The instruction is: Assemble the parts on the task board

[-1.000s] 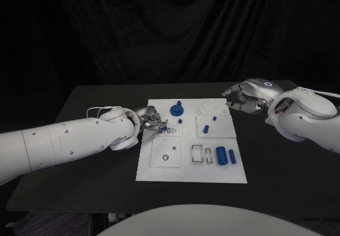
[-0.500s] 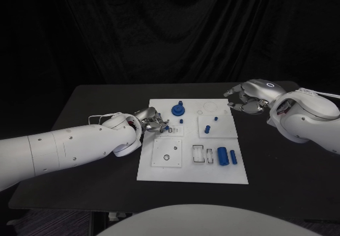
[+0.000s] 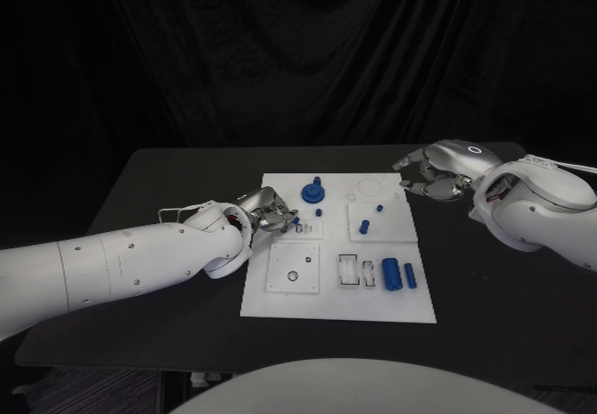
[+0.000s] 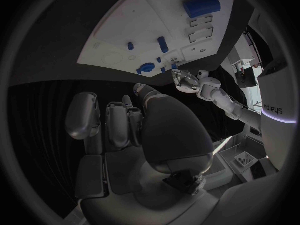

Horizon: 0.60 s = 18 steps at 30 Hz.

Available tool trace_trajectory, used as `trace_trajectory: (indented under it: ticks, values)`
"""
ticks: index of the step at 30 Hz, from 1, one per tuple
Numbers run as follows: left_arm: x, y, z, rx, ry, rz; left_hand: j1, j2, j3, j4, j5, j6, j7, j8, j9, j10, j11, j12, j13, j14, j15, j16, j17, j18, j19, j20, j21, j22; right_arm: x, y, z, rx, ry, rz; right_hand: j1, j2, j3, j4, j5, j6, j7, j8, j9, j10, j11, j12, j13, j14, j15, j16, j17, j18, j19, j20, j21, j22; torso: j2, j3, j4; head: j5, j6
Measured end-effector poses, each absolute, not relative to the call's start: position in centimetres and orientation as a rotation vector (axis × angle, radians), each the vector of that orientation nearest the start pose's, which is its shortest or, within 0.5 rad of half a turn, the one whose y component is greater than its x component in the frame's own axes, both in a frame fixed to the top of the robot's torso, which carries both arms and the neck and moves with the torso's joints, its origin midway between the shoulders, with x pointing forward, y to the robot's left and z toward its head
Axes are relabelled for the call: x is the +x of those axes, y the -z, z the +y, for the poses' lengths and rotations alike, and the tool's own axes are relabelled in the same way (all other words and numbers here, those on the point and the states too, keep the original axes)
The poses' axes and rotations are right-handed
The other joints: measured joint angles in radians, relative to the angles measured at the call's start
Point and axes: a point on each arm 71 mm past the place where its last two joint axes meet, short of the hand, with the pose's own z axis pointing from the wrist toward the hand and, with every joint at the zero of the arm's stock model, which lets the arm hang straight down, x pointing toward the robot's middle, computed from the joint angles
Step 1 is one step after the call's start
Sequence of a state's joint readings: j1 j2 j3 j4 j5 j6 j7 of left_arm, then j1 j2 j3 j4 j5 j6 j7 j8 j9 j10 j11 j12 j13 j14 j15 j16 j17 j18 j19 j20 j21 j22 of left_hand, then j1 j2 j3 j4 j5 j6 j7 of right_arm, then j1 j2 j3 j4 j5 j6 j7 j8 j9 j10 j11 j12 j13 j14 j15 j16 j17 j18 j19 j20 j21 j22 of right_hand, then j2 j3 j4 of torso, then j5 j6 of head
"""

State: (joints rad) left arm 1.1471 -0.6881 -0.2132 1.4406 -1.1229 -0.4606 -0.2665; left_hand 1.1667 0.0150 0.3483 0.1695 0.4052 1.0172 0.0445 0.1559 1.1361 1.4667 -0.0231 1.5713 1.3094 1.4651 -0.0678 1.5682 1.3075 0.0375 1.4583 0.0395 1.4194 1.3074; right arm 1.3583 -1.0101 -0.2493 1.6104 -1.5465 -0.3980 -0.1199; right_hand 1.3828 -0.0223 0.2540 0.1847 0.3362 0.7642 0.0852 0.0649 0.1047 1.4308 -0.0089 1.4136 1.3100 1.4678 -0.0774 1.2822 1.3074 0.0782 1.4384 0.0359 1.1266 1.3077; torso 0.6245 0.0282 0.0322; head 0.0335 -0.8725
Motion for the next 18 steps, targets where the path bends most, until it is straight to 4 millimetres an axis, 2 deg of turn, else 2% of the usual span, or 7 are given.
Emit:
trace_trajectory:
  ticks: [18]
  values:
    - [46.06,28.51,16.29,-0.251,0.631,1.922,0.0,0.0,0.006,0.0,0.0,0.005,-0.002,0.0,0.0,0.0,0.0,0.0,0.0,0.0,0.0,0.0,0.0,0.0,0.0,0.0,0.0,0.0,46.47,17.4,-26.06,-0.252,-0.469,1.62,0.0,0.0,0.0,0.0,0.0,0.0,0.0,0.0,0.0,0.0,0.0,0.001,0.0,0.0,0.0,0.0,0.0,0.0,0.0,0.0,0.0,0.0,0.001,-0.0003,-0.0009,0.003,0.0]
